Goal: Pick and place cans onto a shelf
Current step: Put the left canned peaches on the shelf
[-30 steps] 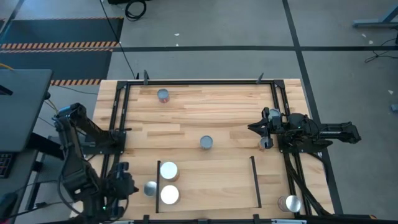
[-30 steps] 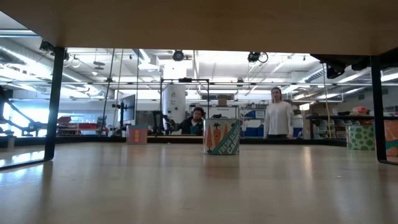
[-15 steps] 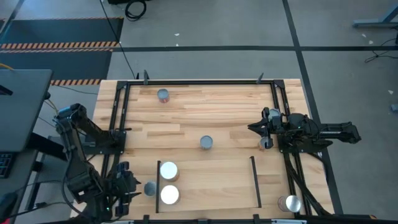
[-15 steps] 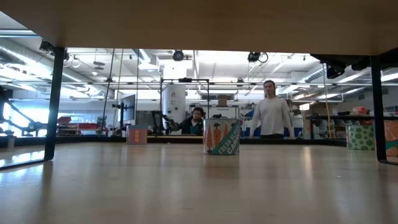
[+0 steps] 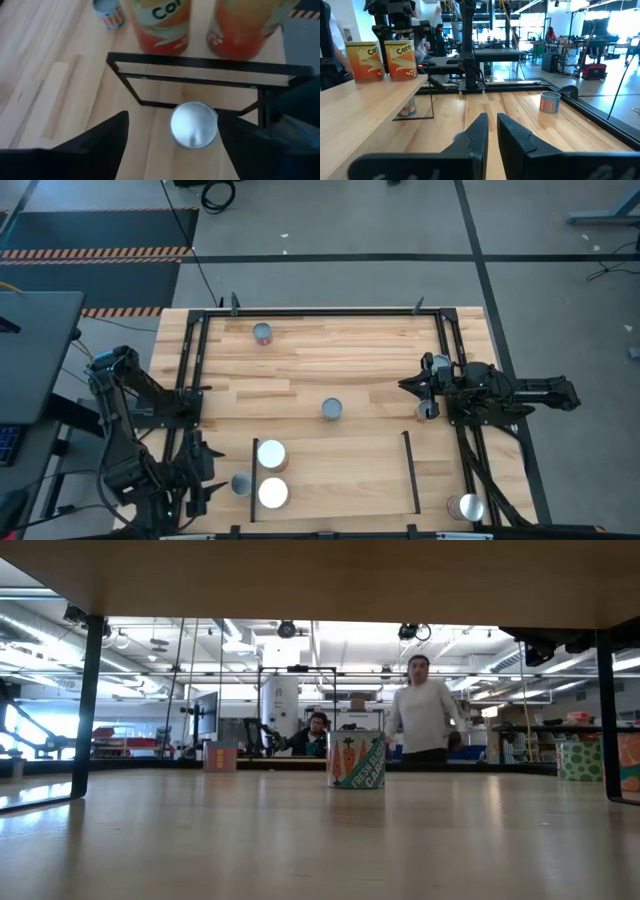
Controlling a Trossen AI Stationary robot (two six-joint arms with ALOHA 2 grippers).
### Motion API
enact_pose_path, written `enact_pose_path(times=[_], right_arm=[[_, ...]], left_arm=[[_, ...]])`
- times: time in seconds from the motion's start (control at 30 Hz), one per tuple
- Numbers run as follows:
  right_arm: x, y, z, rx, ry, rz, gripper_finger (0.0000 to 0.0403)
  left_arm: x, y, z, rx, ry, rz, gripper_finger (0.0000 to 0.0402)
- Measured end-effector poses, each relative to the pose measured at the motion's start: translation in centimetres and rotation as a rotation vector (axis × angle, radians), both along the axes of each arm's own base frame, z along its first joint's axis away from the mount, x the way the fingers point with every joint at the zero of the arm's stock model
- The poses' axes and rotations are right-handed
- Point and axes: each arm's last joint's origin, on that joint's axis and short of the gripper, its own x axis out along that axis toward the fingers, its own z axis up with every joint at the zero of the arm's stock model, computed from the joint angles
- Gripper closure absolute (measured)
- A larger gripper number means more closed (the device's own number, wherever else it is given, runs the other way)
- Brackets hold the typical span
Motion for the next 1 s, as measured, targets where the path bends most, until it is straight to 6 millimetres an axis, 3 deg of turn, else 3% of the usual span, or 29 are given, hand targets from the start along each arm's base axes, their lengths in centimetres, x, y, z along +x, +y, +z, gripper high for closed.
enact_pose_path(times=[0.13, 0.37, 0.53, 0.73, 1.0], right_arm=[[0.0, 0.0, 0.0, 0.0, 0.0, 0.0, 0.0356], [0.0, 0.0, 0.0, 0.0, 0.0, 0.0, 0.0356], [0.0, 0.0, 0.0, 0.0, 0.0, 0.0, 0.0356], [0.0, 0.0, 0.0, 0.0, 0.0, 0.0, 0.0356], [0.0, 0.0, 0.0, 0.0, 0.0, 0.0, 0.0356]], left_arm=[[-0.6, -0.4, -2.2, -0.034, 0.042, 0.009, 0.0087], [-0.9, -0.2, -9.4, -0.032, 0.143, -0.072, 0.0087], [-0.5, 0.2, -13.2, -0.103, 0.211, -0.15, 0.0087], [0.2, -0.1, -14.6, -0.172, 0.099, -0.219, 0.0087], [1.0, 0.6, -15.1, -0.172, 0.019, -0.14, 0.0086]])
